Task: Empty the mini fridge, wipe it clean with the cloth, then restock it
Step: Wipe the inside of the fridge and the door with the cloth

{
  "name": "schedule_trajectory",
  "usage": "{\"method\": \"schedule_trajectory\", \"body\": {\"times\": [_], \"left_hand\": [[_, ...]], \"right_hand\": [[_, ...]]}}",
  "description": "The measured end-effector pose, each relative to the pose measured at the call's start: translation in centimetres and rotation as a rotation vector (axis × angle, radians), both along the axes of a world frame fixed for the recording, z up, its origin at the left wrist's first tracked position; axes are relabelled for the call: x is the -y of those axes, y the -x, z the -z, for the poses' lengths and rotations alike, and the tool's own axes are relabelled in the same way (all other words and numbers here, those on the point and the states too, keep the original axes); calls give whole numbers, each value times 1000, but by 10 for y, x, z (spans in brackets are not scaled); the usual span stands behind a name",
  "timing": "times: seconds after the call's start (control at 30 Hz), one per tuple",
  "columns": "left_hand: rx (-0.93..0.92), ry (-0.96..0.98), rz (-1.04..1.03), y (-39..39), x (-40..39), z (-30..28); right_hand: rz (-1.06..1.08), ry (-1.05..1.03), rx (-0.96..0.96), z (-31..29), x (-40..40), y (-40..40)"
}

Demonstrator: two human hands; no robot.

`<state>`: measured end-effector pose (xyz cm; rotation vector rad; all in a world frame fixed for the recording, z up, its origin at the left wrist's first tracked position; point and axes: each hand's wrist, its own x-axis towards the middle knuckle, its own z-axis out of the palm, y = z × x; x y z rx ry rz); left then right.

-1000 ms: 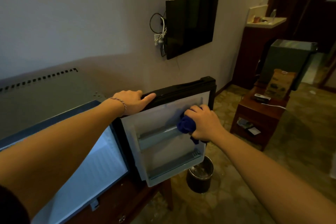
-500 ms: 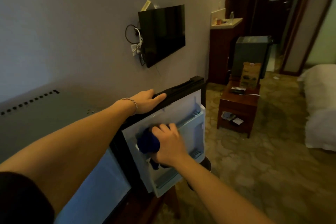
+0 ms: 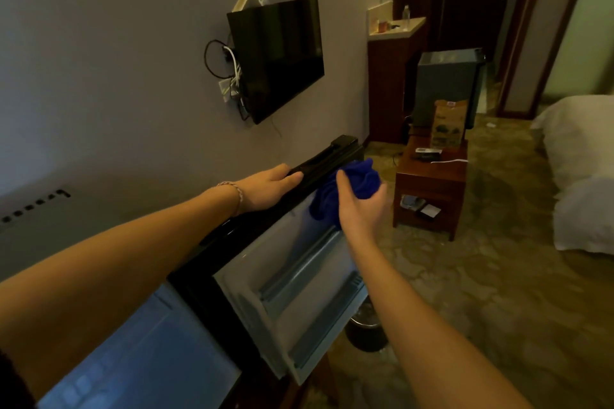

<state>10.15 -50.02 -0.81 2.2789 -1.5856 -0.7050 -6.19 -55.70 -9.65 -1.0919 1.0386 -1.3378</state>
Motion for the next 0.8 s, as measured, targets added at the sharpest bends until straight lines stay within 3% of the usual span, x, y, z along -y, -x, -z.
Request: {"method": "schedule_trajectory", "body": {"times": [0.3, 0.8], "left_hand": [[69, 43, -48, -19, 4, 1], [118, 106, -86, -27, 1, 5]], "right_hand": [[28, 63, -47, 3, -8, -58], [74, 175, -50, 33, -139, -84]]}}
